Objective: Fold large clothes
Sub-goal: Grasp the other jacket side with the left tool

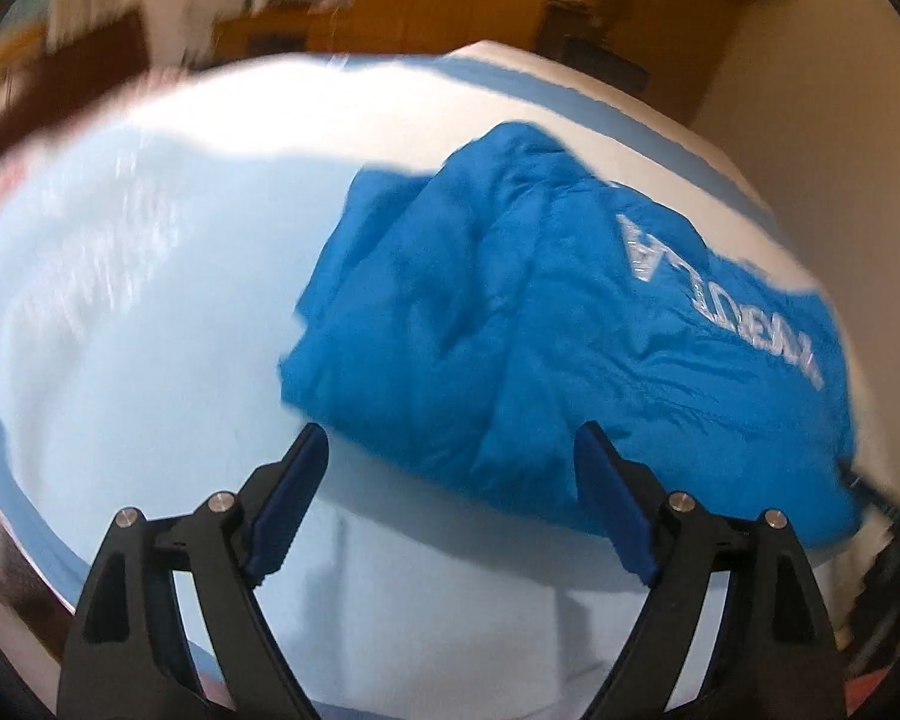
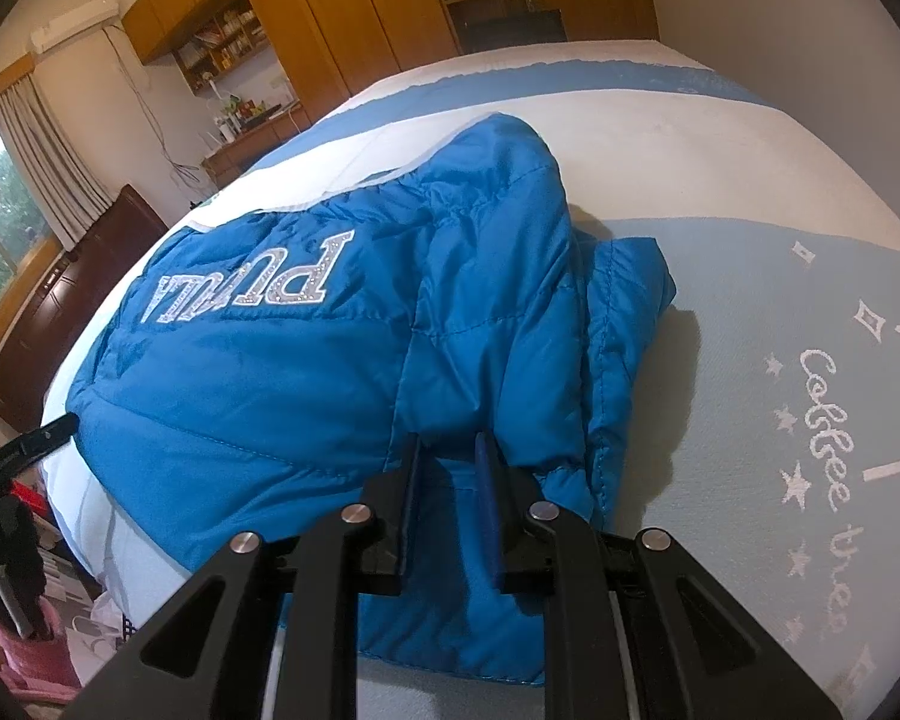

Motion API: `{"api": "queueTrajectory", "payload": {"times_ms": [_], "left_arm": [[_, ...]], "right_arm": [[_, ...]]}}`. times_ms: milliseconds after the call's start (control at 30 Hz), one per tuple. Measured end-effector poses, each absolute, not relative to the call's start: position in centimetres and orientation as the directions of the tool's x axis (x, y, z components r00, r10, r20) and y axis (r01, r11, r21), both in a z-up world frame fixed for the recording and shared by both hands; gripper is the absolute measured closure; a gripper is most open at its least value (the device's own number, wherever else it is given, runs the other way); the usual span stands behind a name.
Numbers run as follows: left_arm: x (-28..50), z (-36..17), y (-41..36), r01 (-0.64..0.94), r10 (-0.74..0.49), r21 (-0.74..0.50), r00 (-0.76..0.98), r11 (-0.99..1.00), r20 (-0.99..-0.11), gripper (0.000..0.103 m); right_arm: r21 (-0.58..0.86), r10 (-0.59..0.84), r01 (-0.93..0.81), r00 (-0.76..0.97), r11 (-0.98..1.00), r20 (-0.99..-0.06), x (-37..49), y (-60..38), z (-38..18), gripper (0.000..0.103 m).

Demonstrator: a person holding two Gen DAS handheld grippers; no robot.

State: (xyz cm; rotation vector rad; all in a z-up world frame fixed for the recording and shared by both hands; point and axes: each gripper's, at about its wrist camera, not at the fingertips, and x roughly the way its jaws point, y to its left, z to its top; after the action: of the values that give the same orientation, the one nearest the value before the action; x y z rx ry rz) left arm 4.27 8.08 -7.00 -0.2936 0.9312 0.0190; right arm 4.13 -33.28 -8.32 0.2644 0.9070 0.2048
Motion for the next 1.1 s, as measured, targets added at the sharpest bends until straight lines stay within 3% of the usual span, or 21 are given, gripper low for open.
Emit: {"api": "queueTrajectory", "payload": {"times_ms": [233,467,500,567,633,767,1100], "left_arm": [[4.7,-9.4,11.5,-0.214,-0.279,-0.495,0.612,0.842,-0.740,0.016],[6.5,-10.5,13.3,-0.239,-0.310,-0.593,0.672,0.769,-0.673,0.017],[6.8,-10.7,13.6,-0.244,-0.310,-0.603,0.679,0.760,-0.666,0.018],[6.9,-11.0,13.9,-0.254,-0.317,-0.632,0.694,0.732,-0.647,0.040],[7.0,-11.3,14.2,-0.239,-0.363,-0.685,0.704,0.688,-0.610,0.054],[6.5,-10.9,14.0,-0.204,-0.373,-0.698,0.725,0.686,-0.579,0.068],[6.1,-12.2,13.3,-0.196,-0.367,-0.686,0.726,0.700,-0.581,0.070]], "right_arm": [[0.310,0.287,-0.067,0.596,0.948,-0.750,4.1,-33.5,-8.3,0.086],[0.316,0.292,-0.066,0.594,0.946,-0.750,4.2,-33.8,-8.2,0.086],[0.317,0.293,-0.066,0.594,0.946,-0.750,4.3,-33.8,-8.2,0.086],[0.321,0.295,-0.065,0.593,0.945,-0.749,4.3,-33.8,-8.2,0.086],[0.327,0.299,-0.064,0.592,0.943,-0.748,4.3,-34.0,-8.2,0.086],[0.329,0.301,-0.064,0.590,0.942,-0.749,4.2,-33.9,-8.3,0.086],[0.346,0.315,-0.064,0.590,0.936,-0.744,4.3,-34.4,-8.2,0.086]]}}
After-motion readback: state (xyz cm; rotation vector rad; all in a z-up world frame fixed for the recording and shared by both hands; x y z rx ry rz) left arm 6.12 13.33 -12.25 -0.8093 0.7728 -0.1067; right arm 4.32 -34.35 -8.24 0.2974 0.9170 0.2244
